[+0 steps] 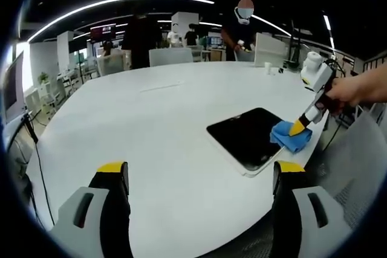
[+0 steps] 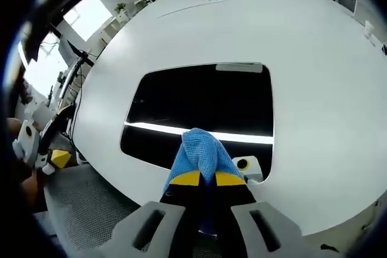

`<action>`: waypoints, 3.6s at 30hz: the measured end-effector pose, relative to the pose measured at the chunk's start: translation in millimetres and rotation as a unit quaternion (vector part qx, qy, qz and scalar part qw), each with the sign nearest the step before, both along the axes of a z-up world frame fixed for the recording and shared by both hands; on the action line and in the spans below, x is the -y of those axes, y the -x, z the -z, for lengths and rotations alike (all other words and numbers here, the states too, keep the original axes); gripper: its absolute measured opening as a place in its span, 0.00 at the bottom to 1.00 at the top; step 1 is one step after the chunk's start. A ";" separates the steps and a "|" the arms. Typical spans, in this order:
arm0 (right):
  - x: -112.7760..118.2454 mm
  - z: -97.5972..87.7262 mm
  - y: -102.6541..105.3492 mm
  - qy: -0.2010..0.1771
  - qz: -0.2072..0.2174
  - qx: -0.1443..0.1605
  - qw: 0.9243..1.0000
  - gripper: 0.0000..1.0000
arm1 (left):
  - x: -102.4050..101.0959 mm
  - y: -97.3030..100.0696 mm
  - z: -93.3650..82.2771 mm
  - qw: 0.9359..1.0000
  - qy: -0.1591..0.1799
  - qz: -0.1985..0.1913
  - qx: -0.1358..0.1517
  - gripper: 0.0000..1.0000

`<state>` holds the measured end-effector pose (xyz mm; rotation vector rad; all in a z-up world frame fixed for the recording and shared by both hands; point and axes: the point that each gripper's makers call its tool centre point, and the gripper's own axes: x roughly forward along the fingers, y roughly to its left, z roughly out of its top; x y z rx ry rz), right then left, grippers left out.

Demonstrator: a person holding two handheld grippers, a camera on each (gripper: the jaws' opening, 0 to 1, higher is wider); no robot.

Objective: Wipe the mirror surface with the cleaning cloth until all visible marks leave the cleaned area.

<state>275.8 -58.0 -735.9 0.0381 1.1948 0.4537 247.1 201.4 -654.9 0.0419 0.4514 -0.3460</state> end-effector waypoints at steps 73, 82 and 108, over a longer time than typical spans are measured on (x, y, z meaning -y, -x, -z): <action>25.3 -1.4 -63.2 0.036 0.010 0.024 0.999 0.00 | 3.5 1.3 3.5 1.000 -0.007 0.012 -0.005 0.97; 21.0 -6.0 -73.8 0.043 0.005 0.031 0.999 0.00 | 1.3 0.9 2.1 1.000 -0.002 0.005 -0.004 0.97; 14.6 -0.1 -130.5 0.045 0.011 0.056 0.997 0.00 | -0.5 0.3 4.5 1.000 -0.003 0.003 -0.009 0.97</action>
